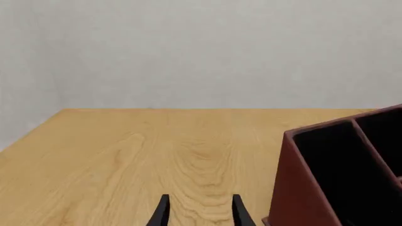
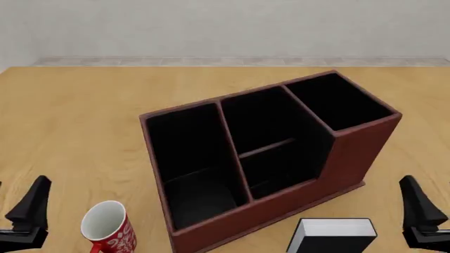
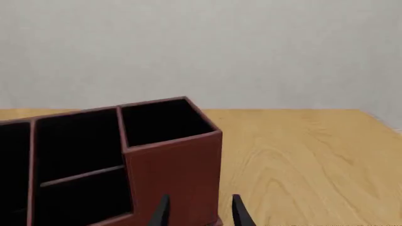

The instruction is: Pick up the book and place it in the right compartment of the caddy.

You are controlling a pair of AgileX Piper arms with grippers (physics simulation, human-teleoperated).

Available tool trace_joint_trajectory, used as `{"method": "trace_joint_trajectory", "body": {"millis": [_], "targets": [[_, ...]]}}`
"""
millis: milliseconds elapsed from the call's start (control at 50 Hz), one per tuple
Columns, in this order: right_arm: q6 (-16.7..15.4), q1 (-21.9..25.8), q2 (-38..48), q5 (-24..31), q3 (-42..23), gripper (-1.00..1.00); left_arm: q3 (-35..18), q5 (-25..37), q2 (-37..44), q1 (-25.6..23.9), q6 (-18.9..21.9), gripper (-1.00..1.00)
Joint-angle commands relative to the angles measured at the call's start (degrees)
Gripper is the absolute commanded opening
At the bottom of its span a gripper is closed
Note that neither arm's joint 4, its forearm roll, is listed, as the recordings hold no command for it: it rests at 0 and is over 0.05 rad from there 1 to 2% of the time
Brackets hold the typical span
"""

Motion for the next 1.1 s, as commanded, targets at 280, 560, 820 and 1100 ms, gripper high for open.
{"method": "trace_joint_trajectory", "body": {"millis": [280,560,820,1100], "targets": [[-7.9,5.2,5.0,9.1,-6.8,1.0,-1.6,-0.2,2.4,1.3,1.4,1.0],[-17.3,10.9,10.3,20.6,-11.2,1.0,-0.9,0.7,1.5,0.9,3.4,1.0],[-22.7,14.9,13.0,33.1,-16.7,1.0,-0.7,-0.4,2.5,0.5,3.8,1.0],[-27.3,16.2,15.4,42.1,-21.6,1.0,0.1,-1.8,3.6,1.1,4.7,1.0]]}}
